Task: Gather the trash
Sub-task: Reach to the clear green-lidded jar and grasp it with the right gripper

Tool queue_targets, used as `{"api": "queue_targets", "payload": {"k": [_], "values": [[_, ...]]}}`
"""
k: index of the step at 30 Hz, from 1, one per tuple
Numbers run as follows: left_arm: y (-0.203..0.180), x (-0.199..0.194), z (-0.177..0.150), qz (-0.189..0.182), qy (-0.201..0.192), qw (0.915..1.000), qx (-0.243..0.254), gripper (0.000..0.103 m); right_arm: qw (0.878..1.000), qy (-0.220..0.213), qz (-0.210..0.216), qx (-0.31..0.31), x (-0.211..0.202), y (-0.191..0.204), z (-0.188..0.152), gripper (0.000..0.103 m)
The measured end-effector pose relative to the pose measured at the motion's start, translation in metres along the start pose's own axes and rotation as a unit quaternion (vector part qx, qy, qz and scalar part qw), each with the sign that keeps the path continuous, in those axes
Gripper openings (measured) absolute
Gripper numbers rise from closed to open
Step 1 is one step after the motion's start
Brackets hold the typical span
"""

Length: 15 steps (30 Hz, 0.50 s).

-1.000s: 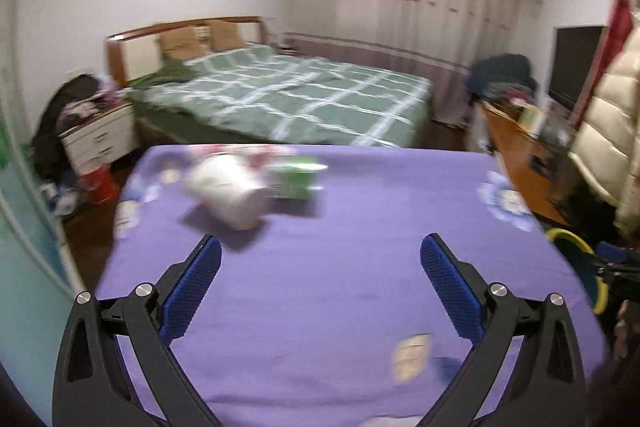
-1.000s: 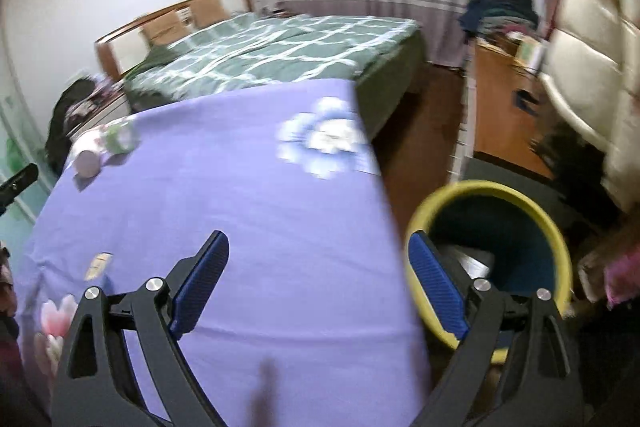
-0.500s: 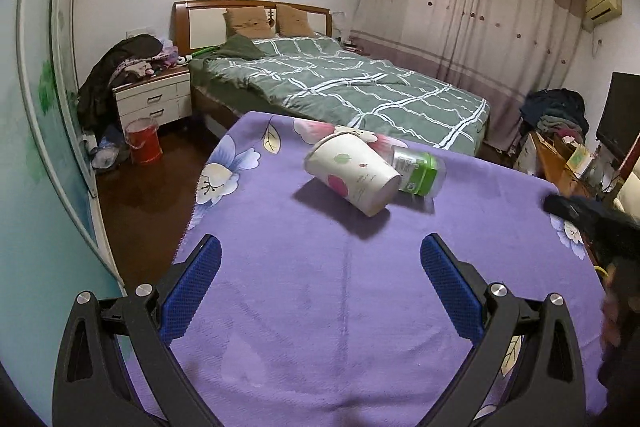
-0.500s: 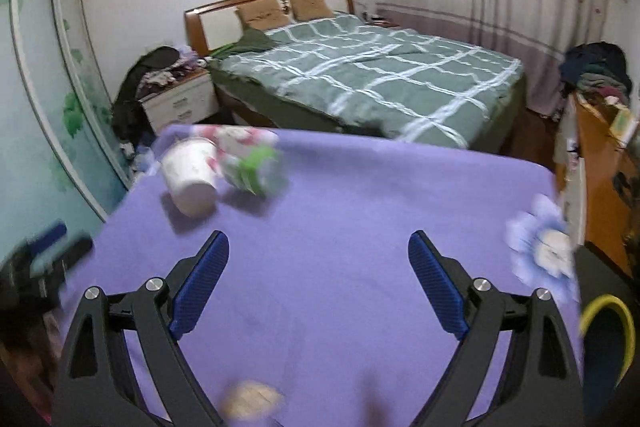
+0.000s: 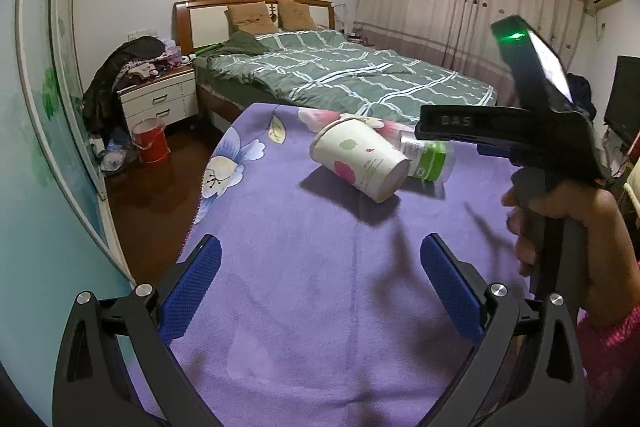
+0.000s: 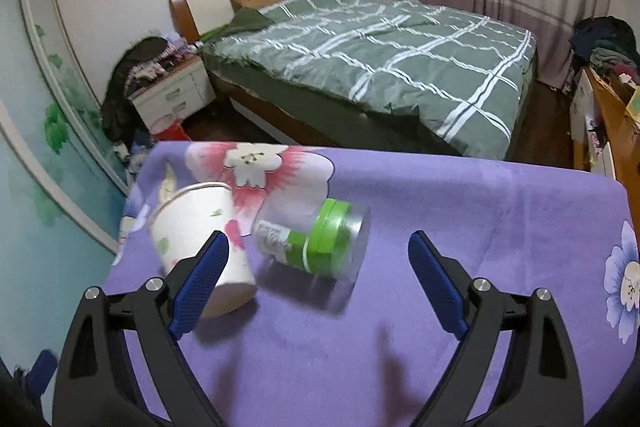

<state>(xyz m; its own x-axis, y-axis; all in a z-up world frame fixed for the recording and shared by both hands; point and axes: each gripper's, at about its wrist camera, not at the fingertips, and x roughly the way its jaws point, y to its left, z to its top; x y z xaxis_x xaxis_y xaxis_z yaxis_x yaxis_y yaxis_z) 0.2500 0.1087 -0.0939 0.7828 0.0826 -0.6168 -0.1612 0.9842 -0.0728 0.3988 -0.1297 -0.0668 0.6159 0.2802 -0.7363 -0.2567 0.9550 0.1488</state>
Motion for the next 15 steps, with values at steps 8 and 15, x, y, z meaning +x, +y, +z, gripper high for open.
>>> {"api": "queue_targets", "payload": {"k": [8, 15], "values": [[0.005, 0.010, -0.004, 0.027, 0.017, 0.9995, -0.010, 0.098, 0.999, 0.026, -0.007, 0.018, 0.030, 0.003, 0.003, 0.087], [0.010, 0.012, -0.004, 0.038, 0.023, 0.9989, -0.016, 0.098, 0.999, 0.042, -0.021, 0.029, 0.046, 0.008, 0.004, 0.077]]}}
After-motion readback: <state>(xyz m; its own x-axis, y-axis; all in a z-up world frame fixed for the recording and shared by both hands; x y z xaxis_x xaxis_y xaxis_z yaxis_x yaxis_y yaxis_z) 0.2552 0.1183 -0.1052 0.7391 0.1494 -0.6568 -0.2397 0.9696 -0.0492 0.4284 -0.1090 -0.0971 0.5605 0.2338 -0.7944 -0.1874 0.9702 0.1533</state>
